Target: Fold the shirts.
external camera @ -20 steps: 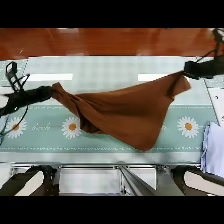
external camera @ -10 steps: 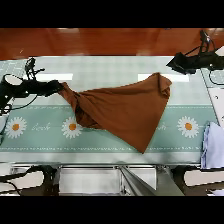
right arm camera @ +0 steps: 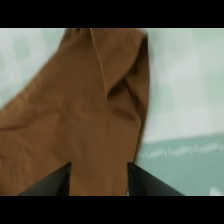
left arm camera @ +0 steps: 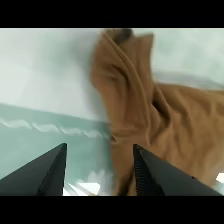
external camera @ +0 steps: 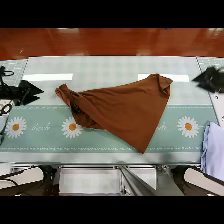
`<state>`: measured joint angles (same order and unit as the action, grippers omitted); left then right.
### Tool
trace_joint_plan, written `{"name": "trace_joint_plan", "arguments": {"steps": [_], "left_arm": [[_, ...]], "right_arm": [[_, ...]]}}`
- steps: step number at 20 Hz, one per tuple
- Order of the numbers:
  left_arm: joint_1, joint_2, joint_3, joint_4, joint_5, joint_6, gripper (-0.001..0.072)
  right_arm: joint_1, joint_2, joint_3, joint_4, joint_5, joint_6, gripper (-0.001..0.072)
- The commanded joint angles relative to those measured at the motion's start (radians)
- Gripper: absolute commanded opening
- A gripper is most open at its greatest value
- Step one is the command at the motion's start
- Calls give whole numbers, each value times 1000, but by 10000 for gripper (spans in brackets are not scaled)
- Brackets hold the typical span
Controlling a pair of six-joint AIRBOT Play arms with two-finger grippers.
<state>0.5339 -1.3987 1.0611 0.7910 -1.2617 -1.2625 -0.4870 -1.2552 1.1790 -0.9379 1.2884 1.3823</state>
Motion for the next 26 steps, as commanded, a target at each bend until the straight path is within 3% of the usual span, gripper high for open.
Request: {"name": "trace_joint_plan", "arguments": {"steps": [1,5,12,18,19,20,21,26], "left_arm": [[-4,-50,-73,-134,-37,21,509],[-86,-181,-12,-138,23,15,509],[-233,-338,199,-71,13,-120,509],[-302,-369,259,32,-50,-123,498],[-299,-369,267,39,-79,-120,352],[-295,-369,276,50,-107,-108,107],[-290,-369,288,56,-140,-84,23],[-285,-358,339,89,-190,-74,23]], "right_arm": [[-30,181,-382,68,-84,-101,397],[-30,239,-521,64,-65,-143,397],[-29,239,-525,63,-66,-143,397],[-29,239,-525,39,-65,-142,397],[-29,239,-525,29,-63,-142,397],[-29,239,-525,22,-62,-142,397],[-29,239,-525,17,-61,-141,397],[-29,239,-533,12,-8,-138,397]]}}
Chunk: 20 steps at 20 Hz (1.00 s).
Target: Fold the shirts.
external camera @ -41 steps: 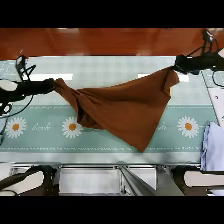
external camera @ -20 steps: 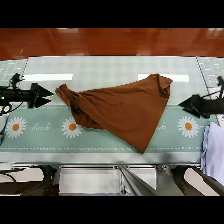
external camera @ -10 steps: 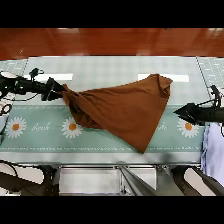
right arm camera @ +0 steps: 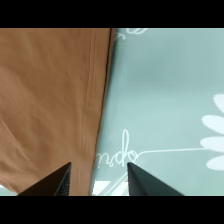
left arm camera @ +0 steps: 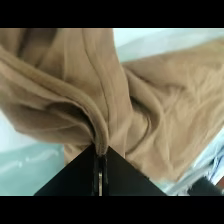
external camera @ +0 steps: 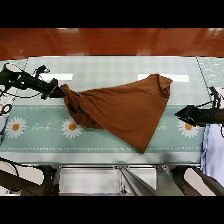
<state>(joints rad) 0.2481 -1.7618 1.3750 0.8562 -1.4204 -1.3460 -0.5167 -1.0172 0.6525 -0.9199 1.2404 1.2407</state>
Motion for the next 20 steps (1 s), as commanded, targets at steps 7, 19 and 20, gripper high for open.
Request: {"name": "trace_joint_plan", "arguments": {"steps": [7,19,20], "left_arm": [[1,6,27,27,-31,10,23],[1,8,27,27,-31,10,23],[1,8,27,27,-31,10,23]], "right_arm": [[150,-2,-187,-20,129,51,397],[510,-69,-235,29,-67,199,397],[528,-98,-235,79,-95,185,396]]}}
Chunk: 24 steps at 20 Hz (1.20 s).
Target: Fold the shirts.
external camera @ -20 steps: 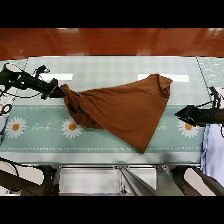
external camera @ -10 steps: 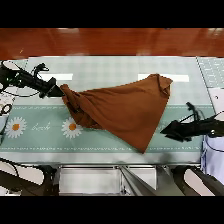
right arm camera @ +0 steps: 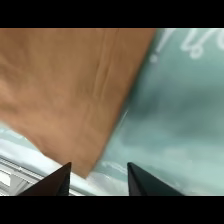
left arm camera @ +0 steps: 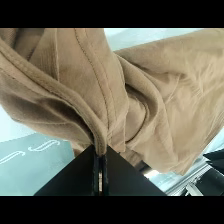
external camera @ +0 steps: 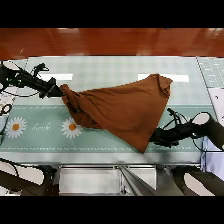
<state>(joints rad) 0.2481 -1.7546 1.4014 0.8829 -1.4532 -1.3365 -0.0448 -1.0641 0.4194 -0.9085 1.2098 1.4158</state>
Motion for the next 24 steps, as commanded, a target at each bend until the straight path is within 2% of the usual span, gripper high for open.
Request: {"name": "trace_joint_plan", "arguments": {"steps": [1,6,8,9,10,14,17,20,24], "left_arm": [[1,0,1,0,1,0,23],[1,0,1,0,2,1,23],[1,0,1,1,3,1,23],[1,0,1,1,3,1,23],[1,0,1,1,3,1,23],[6,25,2,0,2,9,23],[24,96,39,-5,4,8,23],[47,199,126,-87,13,8,23],[68,389,263,-220,89,8,23]], "right_arm": [[75,-83,3,129,-100,-24,397],[160,-208,92,251,-237,-49,394],[174,-240,135,293,-231,-91,287],[179,-250,150,324,-208,-157,128],[180,-252,158,352,-187,-224,27],[118,-241,224,371,-93,-271,26],[0,-178,414,339,-45,-257,25],[-115,-114,730,286,-7,-192,25],[-193,-104,1215,266,64,-127,25]]}}
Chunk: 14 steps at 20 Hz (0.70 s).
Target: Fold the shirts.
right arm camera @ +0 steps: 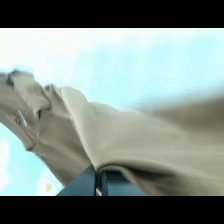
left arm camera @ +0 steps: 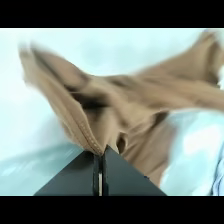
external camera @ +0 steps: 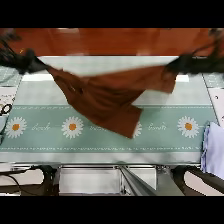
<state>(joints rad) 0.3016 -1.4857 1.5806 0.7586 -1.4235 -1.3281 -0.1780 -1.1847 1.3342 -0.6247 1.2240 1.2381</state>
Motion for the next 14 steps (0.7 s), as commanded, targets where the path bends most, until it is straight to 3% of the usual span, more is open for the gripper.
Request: {"name": "trace_joint_plan", "arguments": {"steps": [1,4,7,11,14], "left_arm": [[14,183,109,-104,90,0,23],[23,397,138,-100,229,1,23],[86,606,138,-100,352,18,23],[211,858,138,35,346,18,23],[215,995,132,185,331,-4,22]], "right_arm": [[-68,17,417,-22,61,62,25],[-70,33,697,-69,79,98,25],[-70,149,758,-170,51,105,26],[-70,324,758,-362,97,144,25],[-70,425,733,-480,230,185,25]]}}
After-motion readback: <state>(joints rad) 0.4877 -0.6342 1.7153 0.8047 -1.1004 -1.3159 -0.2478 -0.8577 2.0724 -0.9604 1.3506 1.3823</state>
